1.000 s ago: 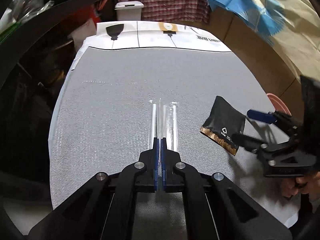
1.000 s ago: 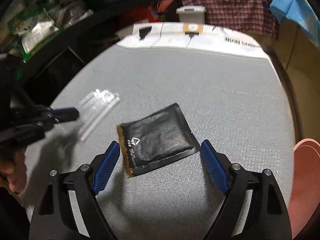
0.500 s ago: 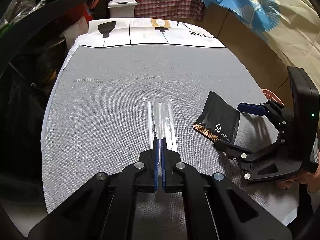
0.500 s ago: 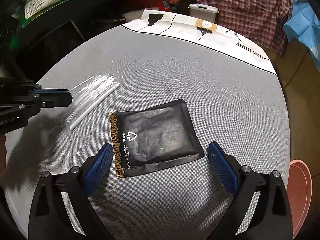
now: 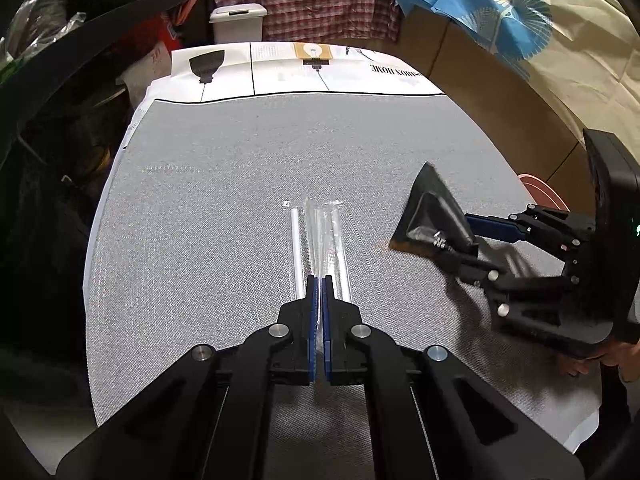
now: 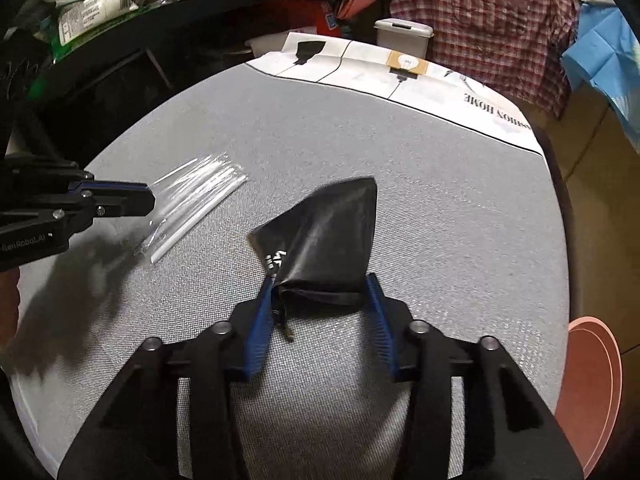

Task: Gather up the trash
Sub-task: 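Close the right tool on the black sachet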

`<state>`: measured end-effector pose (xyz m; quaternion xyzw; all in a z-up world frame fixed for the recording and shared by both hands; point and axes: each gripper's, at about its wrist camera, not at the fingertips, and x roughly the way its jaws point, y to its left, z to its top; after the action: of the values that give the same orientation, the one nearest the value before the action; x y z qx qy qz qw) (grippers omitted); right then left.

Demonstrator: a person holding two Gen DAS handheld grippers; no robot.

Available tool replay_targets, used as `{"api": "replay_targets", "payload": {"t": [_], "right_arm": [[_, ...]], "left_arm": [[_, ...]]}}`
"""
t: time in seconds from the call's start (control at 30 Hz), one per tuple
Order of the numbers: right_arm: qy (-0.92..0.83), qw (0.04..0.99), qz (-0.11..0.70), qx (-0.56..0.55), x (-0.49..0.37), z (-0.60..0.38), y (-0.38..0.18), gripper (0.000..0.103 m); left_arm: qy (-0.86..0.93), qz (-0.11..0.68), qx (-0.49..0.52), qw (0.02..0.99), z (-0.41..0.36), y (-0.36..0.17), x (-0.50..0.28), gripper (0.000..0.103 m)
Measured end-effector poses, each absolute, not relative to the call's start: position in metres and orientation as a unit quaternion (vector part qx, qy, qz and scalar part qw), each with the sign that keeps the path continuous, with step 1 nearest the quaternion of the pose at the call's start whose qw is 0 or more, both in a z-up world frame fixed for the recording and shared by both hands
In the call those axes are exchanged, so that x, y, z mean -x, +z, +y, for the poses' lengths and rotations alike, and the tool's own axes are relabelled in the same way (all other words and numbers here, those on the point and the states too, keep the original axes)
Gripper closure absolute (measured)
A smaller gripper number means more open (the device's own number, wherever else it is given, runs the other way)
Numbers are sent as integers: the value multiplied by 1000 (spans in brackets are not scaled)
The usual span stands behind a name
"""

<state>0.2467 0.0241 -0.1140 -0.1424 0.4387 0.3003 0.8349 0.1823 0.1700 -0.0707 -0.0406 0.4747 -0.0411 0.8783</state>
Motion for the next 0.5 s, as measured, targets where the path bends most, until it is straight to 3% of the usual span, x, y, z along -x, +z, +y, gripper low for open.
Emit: {"api": "replay_targets", "payload": {"t": [0.5], "right_arm": [[296,852,418,106,-239,2,-86,73]], "left_arm": [[-32,453,33,890,167,-54,-175,101]]}}
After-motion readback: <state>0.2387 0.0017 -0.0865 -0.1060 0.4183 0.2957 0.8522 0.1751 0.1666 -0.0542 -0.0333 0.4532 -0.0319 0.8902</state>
